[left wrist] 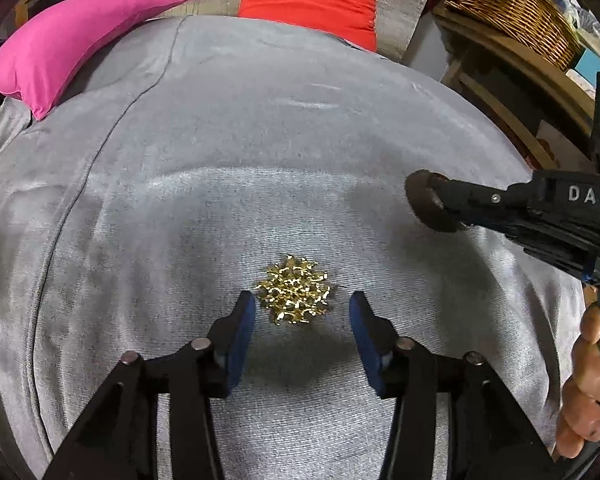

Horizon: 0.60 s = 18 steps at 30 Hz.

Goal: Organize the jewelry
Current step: 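Lower the left tool onto the gold brooch and close it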

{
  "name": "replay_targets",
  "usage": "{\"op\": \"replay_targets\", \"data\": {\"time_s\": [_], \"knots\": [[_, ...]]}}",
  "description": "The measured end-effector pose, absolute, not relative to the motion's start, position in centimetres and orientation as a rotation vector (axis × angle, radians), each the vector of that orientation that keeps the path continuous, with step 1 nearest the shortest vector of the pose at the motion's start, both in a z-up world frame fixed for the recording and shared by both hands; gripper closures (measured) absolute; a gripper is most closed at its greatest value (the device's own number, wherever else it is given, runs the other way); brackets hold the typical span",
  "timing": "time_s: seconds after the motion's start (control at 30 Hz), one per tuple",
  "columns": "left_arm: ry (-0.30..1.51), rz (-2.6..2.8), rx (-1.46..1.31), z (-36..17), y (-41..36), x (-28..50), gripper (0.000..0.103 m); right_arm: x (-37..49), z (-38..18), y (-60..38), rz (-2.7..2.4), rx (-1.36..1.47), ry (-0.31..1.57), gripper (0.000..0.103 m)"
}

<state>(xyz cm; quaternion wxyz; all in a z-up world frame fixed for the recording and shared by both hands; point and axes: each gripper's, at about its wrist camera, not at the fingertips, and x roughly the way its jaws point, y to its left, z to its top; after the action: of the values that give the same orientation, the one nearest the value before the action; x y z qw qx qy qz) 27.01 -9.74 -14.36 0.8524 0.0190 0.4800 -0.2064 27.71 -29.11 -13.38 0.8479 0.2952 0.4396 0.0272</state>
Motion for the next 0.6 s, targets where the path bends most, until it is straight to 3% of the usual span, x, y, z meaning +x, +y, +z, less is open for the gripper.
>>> {"op": "replay_targets", "data": {"time_s": [0.07, 0.6], "knots": [[1.005, -0.423, 0.067, -14.5, -9.8, 27.0, 0.067, 27.6, -13.3, -29.1, 0.064, 0.627, 0.924, 0.093], [0.961, -0.441, 0.063, -13.1, -9.0, 25.7, 0.067, 27.4, -12.2, -28.2, 0.1, 0.622, 0.892, 0.093]]}}
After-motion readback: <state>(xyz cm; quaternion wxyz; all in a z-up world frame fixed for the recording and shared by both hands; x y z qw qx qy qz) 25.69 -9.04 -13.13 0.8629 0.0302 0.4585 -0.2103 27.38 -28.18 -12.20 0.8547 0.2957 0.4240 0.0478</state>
